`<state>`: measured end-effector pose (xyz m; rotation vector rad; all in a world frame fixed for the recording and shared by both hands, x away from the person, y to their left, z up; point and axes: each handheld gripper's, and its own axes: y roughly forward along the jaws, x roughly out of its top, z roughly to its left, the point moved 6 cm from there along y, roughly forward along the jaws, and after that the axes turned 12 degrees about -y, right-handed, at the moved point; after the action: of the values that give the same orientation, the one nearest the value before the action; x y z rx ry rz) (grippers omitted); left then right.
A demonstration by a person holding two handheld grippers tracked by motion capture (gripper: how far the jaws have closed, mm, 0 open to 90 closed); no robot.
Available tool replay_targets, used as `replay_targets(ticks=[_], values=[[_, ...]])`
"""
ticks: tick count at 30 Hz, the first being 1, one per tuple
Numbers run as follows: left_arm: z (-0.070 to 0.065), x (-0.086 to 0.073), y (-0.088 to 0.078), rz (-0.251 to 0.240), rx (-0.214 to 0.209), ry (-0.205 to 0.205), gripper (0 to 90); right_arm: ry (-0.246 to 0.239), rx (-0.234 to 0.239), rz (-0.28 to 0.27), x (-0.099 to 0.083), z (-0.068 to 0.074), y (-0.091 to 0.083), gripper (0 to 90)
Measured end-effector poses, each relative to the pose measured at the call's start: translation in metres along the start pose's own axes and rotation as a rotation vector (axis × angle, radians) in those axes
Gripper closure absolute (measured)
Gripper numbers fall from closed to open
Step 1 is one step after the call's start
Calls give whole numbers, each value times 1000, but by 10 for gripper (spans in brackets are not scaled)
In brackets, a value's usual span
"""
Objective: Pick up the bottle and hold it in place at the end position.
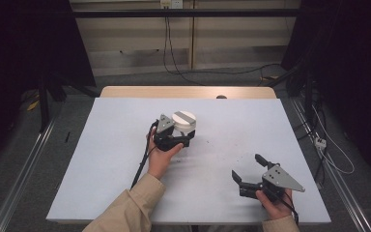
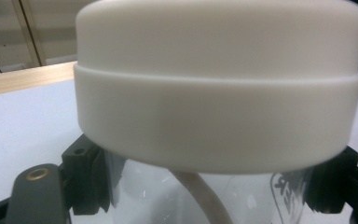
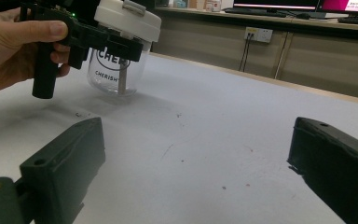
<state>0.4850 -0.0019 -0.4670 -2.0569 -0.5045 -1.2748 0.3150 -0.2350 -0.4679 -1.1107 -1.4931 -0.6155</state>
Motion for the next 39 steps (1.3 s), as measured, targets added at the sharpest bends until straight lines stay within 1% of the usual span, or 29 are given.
replay_targets(ticks=[3,8,11,14,19,22,24,25,27,28,31,32,33,35,37,39], values=[[-2,1,3,-4,-10,0,187,2,-2,-1,0,0,0,33],[-1,-1,6,-1,-5,3,187,1,-3,0,0,0,0,33],[-1,-2,7,-3,-4,-7,187,2,-2,0,0,0,0,33],[-1,-2,8,-1,-3,3,187,1,0,0,0,0,0,33],[-1,-4,10,-4,1,-3,187,1,-2,-1,0,0,0,33],[-1,-3,10,-2,7,10,187,-1,-4,-2,0,0,0,33],[-2,-2,11,-5,1,10,187,-1,-3,-4,0,0,0,33],[-2,-2,11,7,5,23,187,-2,-4,-4,0,0,0,33],[-3,0,12,4,6,34,187,-1,-4,-3,0,0,0,33],[-5,0,13,3,0,32,187,-1,-4,-3,0,0,0,33],[-8,1,16,14,7,39,187,-1,-3,-1,0,-1,0,33],[-10,1,18,12,-5,26,187,-1,-3,-1,0,-1,0,33],[-10,2,19,12,-7,36,187,-1,-3,-1,0,-1,0,33],[-11,2,21,11,-6,44,187,0,-5,-2,0,-1,0,33],[-11,1,23,11,-5,36,187,1,-3,-1,0,-1,0,33],[-11,0,25,13,-6,39,187,1,-4,-1,-1,-1,0,33]])
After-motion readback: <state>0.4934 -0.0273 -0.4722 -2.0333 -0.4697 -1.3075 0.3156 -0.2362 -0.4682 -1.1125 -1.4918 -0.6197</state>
